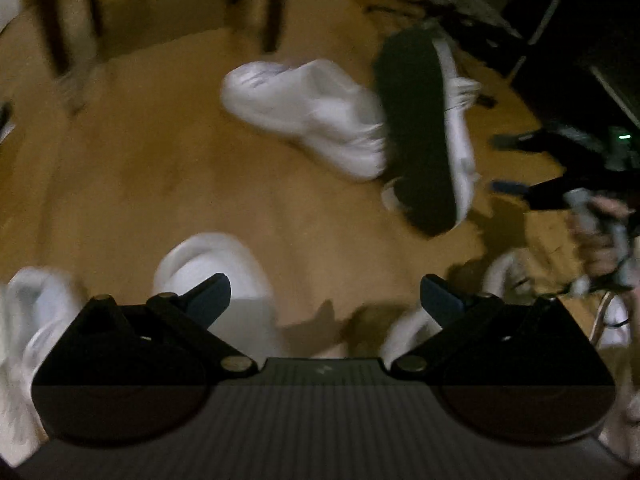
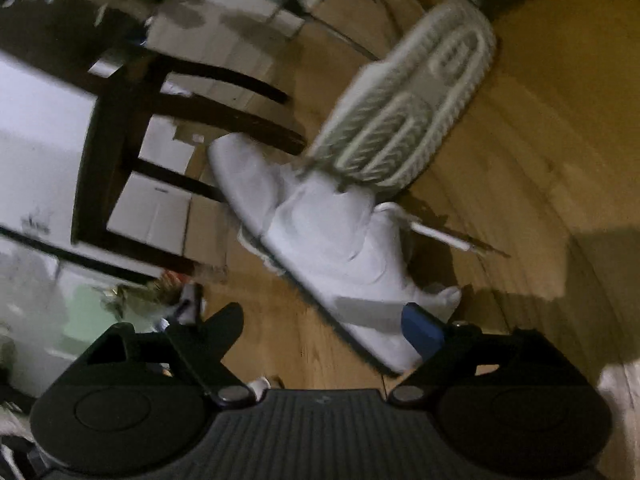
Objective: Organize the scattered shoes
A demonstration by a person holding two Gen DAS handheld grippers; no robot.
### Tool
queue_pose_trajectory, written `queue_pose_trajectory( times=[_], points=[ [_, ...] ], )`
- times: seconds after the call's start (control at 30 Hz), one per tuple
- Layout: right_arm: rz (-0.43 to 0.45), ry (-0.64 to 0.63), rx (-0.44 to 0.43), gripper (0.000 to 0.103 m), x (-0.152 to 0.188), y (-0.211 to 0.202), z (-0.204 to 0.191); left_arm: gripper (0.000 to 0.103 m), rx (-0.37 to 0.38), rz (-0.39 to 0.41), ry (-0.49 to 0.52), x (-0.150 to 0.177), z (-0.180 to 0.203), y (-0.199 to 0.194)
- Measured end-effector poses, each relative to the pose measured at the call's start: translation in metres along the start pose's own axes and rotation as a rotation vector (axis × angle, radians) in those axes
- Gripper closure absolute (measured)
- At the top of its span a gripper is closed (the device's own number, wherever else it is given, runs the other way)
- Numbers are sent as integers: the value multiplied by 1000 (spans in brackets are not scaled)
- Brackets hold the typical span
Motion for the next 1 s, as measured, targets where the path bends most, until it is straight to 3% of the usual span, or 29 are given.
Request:
queue_pose_trajectory(
  times=[0.1,0.2,0.27,0.3,0.37,0.4,0.57,0.73,0.83,0.9,0.97,1.0],
  points=[
    [27,0,12,16,-8,6,9,0,-39,26,128,-11,26,25],
    [61,23,7,16,-19,19,22,0,-33,17,125,-14,33,35],
    [10,71,-62,16,-23,41,29,0,-19,0,93,-12,31,38],
    [-7,91,-98,19,-24,47,28,0,-12,-9,77,-11,30,39],
    [-26,125,-187,35,-26,53,22,0,-12,-18,59,-9,29,40],
    [-26,126,-206,35,-25,53,20,0,-22,-16,62,-8,27,40],
    [-30,-5,-174,40,-9,54,-8,0,-49,5,39,-13,20,46],
    [-163,-103,-244,66,25,66,-47,0,-53,40,36,-17,24,46],
    [-278,-176,-298,66,47,73,-69,0,-77,55,54,-18,27,47],
    [-250,-245,-283,65,51,66,-79,0,-106,61,59,-18,26,52],
    [-215,-265,-308,58,45,50,-80,0,-162,63,72,-19,23,60],
    [-197,-256,-308,49,41,45,-75,0,-194,56,88,-18,21,67]
  ],
)
Point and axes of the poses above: each gripper's, at about its wrist camera, not at the fingertips, and y roughly the way its jaws point, z to its right, x to its underside, the point moved 8 cm from there along y, roughly the way its jaws point
